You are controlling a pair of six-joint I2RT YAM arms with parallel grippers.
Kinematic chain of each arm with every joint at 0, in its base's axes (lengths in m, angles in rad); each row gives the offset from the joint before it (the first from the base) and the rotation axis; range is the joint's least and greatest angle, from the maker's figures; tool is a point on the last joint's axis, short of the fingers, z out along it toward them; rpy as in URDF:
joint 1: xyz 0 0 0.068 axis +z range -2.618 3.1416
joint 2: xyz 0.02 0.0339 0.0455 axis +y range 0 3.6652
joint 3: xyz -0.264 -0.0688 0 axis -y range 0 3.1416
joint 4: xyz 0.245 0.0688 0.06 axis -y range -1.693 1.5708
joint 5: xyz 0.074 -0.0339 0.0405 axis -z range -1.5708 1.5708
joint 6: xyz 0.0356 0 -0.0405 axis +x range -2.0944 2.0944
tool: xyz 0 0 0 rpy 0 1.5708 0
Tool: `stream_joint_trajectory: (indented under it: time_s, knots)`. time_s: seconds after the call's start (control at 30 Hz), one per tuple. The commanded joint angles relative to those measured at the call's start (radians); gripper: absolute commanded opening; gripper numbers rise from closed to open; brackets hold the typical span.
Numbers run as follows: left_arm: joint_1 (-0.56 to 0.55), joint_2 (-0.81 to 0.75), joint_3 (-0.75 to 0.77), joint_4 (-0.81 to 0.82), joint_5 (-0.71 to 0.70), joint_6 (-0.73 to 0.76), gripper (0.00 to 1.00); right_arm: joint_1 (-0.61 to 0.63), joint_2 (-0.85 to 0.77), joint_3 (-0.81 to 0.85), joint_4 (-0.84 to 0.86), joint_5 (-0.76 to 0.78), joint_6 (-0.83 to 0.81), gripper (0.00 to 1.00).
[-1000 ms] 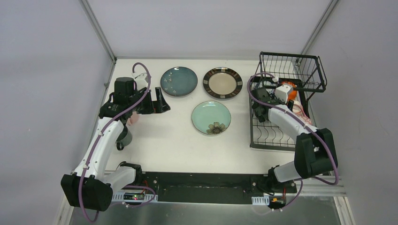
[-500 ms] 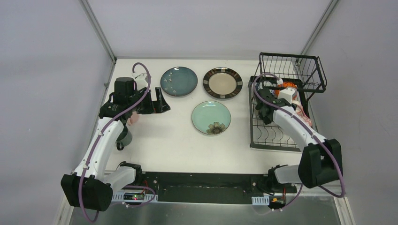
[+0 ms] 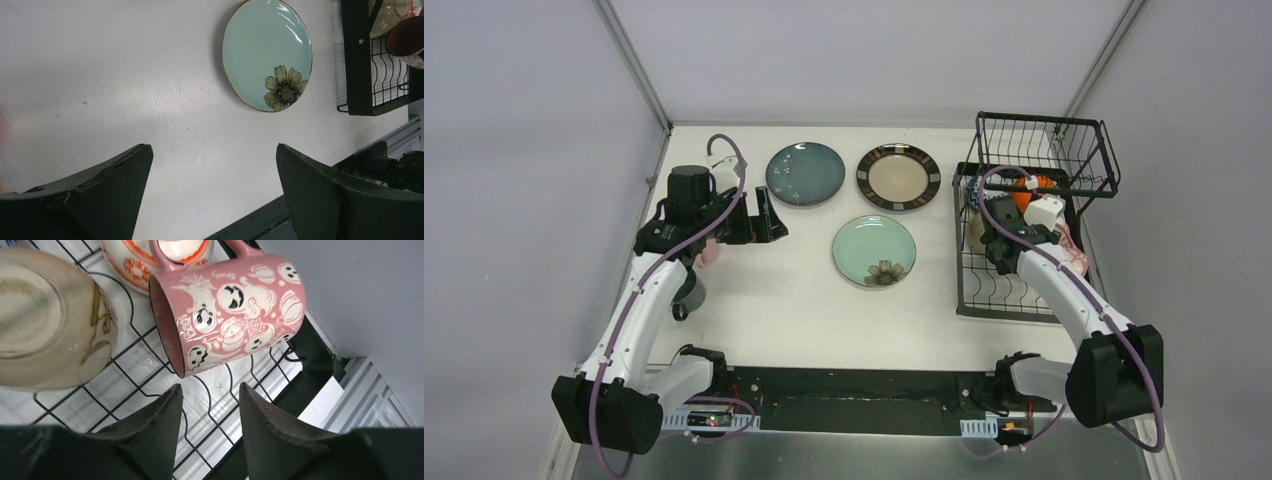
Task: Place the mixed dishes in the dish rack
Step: Pick up the cup from the dish rack.
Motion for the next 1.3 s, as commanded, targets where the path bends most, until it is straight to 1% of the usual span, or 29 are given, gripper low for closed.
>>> stream_joint_trajectory:
  time_s: [0.0, 0.07, 0.2, 0.33, 0.67, 0.73, 0.93, 1.07, 1.17, 1.27]
  knots:
    - [-0.013, -0.031, -0.006, 0.028, -0.007, 0.024, 0.99, -0.003, -0.015, -0.045, 0.128, 0.016, -0.063, 0.48]
    - [-0.013, -0.032, -0.005, 0.028, -0.006, 0.024, 0.99, -0.003, -0.003, -0.049, 0.119, 0.043, -0.037, 0.47]
    - [-0.014, -0.030, -0.005, 0.028, -0.006, 0.023, 0.99, -0.002, 0.010, -0.085, 0.196, 0.078, -0.062, 0.48]
    - [-0.014, -0.027, -0.005, 0.028, -0.007, 0.024, 0.99, -0.002, 0.017, -0.100, 0.239, 0.088, -0.069, 0.47]
    - [-0.014, -0.021, -0.004, 0.029, -0.006, 0.023, 0.99, -0.002, 0.097, -0.101, 0.279, 0.147, -0.073, 0.48]
    - [-0.014, -0.022, -0.005, 0.027, -0.006, 0.024, 0.99, -0.005, 0.115, -0.095, 0.249, 0.160, -0.054, 0.48]
    - [-0.015, -0.020, -0.003, 0.028, -0.004, 0.023, 0.99, -0.005, 0.131, -0.052, 0.071, 0.207, 0.056, 0.47]
    - [-0.014, -0.023, -0.003, 0.028, -0.003, 0.022, 0.99, -0.007, 0.114, -0.013, 0.000, 0.196, 0.063, 0.44]
    - [-0.016, -0.027, -0.003, 0.029, -0.002, 0.022, 0.99, -0.008, 0.126, -0.006, -0.030, 0.217, 0.077, 0.43]
    - [-0.017, -0.030, -0.004, 0.028, -0.003, 0.023, 0.99, -0.012, 0.133, -0.011, -0.015, 0.225, 0.076, 0.42]
